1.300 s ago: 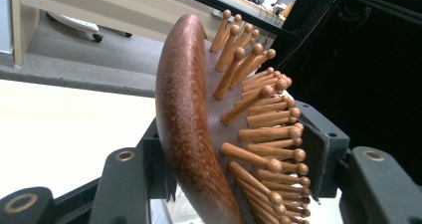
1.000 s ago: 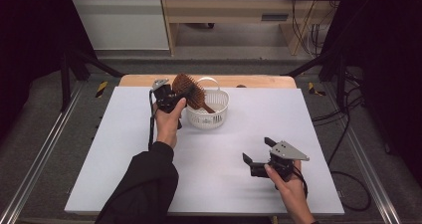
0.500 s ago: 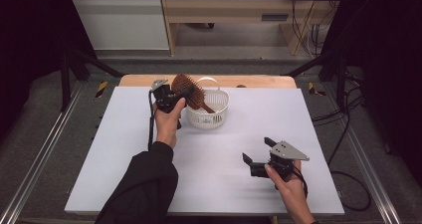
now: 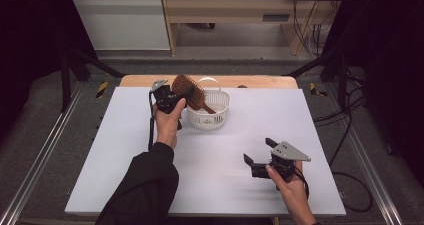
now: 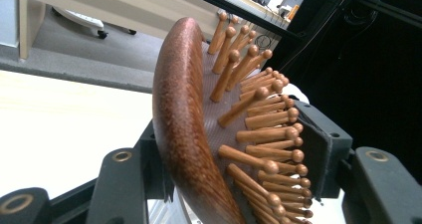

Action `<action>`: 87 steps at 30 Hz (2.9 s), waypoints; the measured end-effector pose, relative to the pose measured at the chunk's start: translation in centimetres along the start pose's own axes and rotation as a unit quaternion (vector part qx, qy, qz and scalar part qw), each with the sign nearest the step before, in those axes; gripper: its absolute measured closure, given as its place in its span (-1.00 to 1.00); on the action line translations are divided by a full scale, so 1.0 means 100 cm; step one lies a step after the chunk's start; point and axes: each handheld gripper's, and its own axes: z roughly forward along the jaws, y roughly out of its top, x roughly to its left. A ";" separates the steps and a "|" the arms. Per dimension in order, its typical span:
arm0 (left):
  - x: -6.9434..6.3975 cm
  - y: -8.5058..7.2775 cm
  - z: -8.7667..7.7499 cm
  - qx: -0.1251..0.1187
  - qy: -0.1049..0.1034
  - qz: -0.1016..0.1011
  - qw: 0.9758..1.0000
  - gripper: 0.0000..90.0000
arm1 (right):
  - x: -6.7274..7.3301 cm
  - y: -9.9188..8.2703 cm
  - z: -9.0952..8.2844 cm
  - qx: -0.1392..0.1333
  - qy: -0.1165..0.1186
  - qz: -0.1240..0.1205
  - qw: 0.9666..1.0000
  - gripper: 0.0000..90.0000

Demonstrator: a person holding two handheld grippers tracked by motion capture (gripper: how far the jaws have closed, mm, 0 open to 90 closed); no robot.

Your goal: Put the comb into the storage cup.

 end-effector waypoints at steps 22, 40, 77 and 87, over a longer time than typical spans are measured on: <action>0.003 0.000 0.000 0.002 0.002 -0.005 1.000 -0.08 | 0.000 0.000 0.000 0.001 0.002 0.000 1.000 -0.90; 0.005 -0.001 0.000 0.003 0.005 -0.010 1.000 -0.09 | 0.001 0.000 0.000 0.001 0.003 0.000 1.000 -0.90; 0.008 -0.001 0.000 0.001 0.014 -0.019 1.000 -0.13 | 0.001 0.000 0.001 0.003 0.004 -0.001 1.000 -0.90; 0.009 -0.001 0.000 -0.002 0.020 -0.016 1.000 -0.16 | 0.001 0.000 0.001 0.003 0.005 -0.001 1.000 -0.90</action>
